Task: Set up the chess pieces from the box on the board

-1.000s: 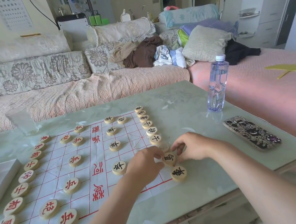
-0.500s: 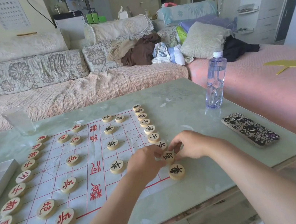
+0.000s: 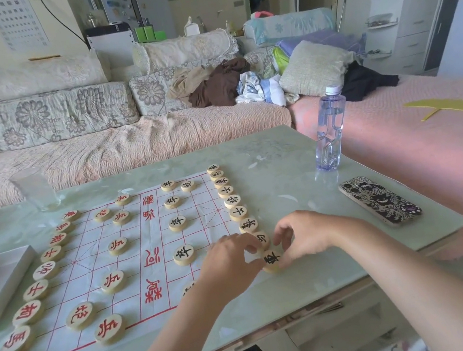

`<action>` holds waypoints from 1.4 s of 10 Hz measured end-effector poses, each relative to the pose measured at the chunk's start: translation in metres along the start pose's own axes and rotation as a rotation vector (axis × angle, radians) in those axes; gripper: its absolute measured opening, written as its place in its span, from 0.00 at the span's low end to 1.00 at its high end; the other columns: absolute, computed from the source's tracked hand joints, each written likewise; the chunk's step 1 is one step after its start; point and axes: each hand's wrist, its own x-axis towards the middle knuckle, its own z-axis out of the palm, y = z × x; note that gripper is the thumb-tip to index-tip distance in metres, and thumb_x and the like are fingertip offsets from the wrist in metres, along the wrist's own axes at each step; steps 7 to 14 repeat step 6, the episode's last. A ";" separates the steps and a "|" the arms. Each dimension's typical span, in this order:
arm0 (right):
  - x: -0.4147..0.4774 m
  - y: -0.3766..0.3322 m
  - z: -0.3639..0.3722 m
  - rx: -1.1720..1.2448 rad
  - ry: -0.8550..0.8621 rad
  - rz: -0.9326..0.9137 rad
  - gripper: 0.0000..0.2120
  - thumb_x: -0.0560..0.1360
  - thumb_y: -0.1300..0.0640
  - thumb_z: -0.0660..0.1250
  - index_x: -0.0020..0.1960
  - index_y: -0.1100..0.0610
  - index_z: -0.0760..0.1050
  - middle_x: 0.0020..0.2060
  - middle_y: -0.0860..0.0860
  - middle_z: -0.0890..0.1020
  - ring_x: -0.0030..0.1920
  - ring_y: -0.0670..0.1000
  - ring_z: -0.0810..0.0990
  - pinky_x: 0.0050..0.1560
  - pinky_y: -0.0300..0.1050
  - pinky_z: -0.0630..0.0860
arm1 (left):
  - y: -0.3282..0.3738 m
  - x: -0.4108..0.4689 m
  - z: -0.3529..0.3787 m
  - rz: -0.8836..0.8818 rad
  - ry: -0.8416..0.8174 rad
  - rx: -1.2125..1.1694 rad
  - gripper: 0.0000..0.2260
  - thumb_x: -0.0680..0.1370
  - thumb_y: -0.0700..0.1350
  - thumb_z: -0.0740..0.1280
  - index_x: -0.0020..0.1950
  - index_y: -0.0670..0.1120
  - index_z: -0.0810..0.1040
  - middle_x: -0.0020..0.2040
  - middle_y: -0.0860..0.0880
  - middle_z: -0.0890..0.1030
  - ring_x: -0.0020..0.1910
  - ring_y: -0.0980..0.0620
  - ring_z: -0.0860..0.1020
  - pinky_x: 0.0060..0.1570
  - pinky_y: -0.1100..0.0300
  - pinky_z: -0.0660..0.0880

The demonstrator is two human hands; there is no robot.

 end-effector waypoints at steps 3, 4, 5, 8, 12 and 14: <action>-0.006 -0.007 0.008 -0.098 0.020 0.003 0.24 0.63 0.46 0.81 0.56 0.47 0.80 0.44 0.43 0.79 0.46 0.46 0.79 0.39 0.36 0.71 | 0.010 -0.006 0.006 -0.031 -0.017 0.051 0.13 0.72 0.58 0.70 0.55 0.59 0.78 0.51 0.63 0.81 0.54 0.57 0.74 0.58 0.57 0.69; -0.005 -0.005 0.006 -0.087 0.011 0.004 0.23 0.63 0.46 0.81 0.56 0.47 0.80 0.44 0.43 0.80 0.44 0.45 0.78 0.38 0.37 0.71 | 0.011 -0.008 0.005 -0.024 -0.020 0.060 0.15 0.71 0.58 0.70 0.57 0.59 0.77 0.51 0.62 0.81 0.54 0.56 0.74 0.57 0.57 0.70; -0.004 -0.009 0.008 -0.098 -0.009 0.005 0.23 0.63 0.47 0.81 0.56 0.46 0.80 0.44 0.43 0.80 0.43 0.45 0.79 0.39 0.37 0.72 | 0.011 -0.012 -0.001 -0.026 -0.023 0.057 0.17 0.72 0.56 0.70 0.59 0.58 0.76 0.53 0.61 0.80 0.55 0.56 0.74 0.57 0.57 0.70; -0.010 -0.010 -0.002 -0.045 -0.015 0.046 0.26 0.63 0.43 0.81 0.58 0.46 0.78 0.48 0.43 0.81 0.46 0.45 0.81 0.43 0.38 0.74 | 0.008 -0.017 -0.016 -0.004 0.026 0.059 0.17 0.72 0.56 0.70 0.60 0.58 0.75 0.53 0.61 0.79 0.55 0.57 0.74 0.57 0.58 0.70; -0.010 -0.010 -0.002 -0.045 -0.015 0.046 0.26 0.63 0.43 0.81 0.58 0.46 0.78 0.48 0.43 0.81 0.46 0.45 0.81 0.43 0.38 0.74 | 0.008 -0.017 -0.016 -0.004 0.026 0.059 0.17 0.72 0.56 0.70 0.60 0.58 0.75 0.53 0.61 0.79 0.55 0.57 0.74 0.57 0.58 0.70; -0.010 -0.010 -0.002 -0.045 -0.015 0.046 0.26 0.63 0.43 0.81 0.58 0.46 0.78 0.48 0.43 0.81 0.46 0.45 0.81 0.43 0.38 0.74 | 0.008 -0.017 -0.016 -0.004 0.026 0.059 0.17 0.72 0.56 0.70 0.60 0.58 0.75 0.53 0.61 0.79 0.55 0.57 0.74 0.57 0.58 0.70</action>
